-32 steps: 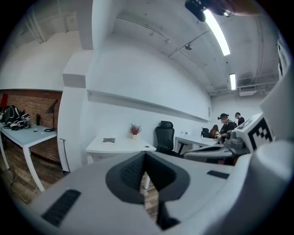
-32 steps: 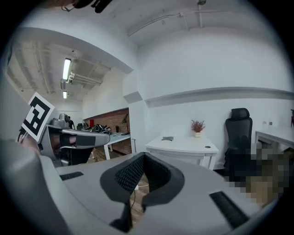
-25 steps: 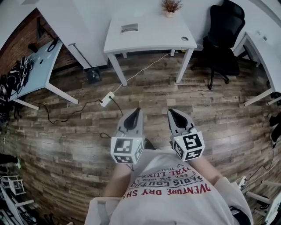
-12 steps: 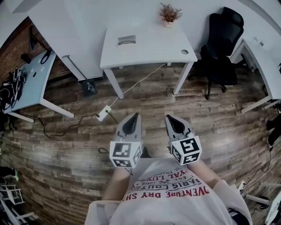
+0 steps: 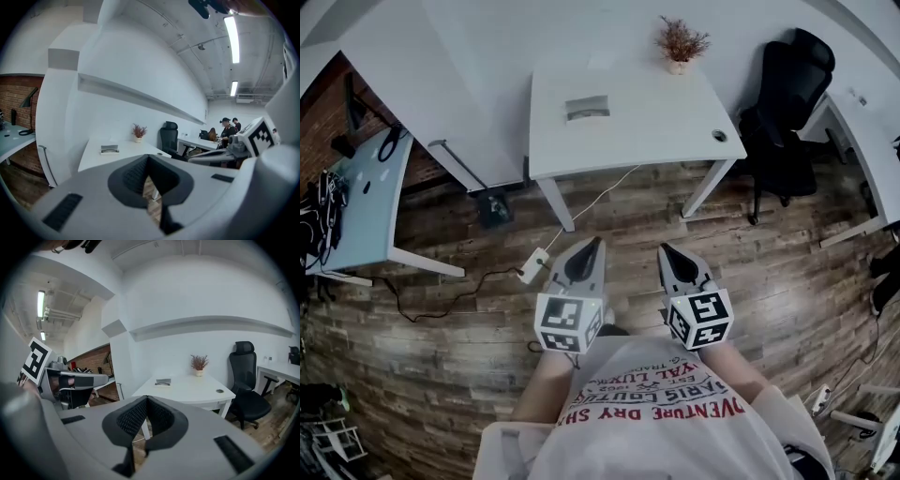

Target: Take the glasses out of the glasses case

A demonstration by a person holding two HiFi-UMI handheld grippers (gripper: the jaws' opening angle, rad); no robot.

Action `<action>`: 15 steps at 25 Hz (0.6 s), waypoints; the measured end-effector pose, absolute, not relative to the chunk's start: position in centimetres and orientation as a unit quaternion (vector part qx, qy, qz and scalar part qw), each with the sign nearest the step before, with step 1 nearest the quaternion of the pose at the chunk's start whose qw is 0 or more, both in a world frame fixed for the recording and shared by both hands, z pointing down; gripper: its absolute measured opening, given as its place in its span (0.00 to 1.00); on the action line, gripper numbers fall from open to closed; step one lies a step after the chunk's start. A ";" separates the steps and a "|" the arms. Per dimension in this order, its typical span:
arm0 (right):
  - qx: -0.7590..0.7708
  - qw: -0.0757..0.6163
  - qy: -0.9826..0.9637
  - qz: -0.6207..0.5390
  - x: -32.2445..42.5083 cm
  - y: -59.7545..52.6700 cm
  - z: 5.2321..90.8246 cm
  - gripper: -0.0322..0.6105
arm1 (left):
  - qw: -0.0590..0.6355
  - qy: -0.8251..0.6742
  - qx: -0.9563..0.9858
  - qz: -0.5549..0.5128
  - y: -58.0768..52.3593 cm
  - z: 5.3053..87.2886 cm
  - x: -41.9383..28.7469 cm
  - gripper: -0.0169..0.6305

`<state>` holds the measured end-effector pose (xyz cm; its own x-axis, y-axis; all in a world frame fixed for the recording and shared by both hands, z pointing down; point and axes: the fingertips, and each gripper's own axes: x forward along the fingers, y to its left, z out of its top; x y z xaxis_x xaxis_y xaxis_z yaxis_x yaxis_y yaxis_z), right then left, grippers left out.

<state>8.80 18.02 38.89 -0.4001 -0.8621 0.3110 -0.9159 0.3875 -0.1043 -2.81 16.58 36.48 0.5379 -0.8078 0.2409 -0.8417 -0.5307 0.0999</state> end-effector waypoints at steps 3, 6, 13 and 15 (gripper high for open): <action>0.541 0.103 -0.824 0.135 6.2 14.9 39.1 0.07 | 0.106 -0.477 0.868 0.087 13.5 36.8 -5.9 0.02; 0.541 0.107 -0.823 0.137 4.2 12.5 39.4 0.07 | 0.117 -0.487 0.862 0.083 10.7 37.2 -8.6 0.02; 0.533 0.118 -0.824 0.153 2.5 8.3 40.9 0.07 | 0.140 -0.499 0.851 0.084 6.9 39.2 -11.2 0.02; 0.526 0.115 -0.828 0.158 2.1 6.9 41.1 0.07 | 0.142 -0.510 0.844 0.084 5.7 39.6 -12.0 0.02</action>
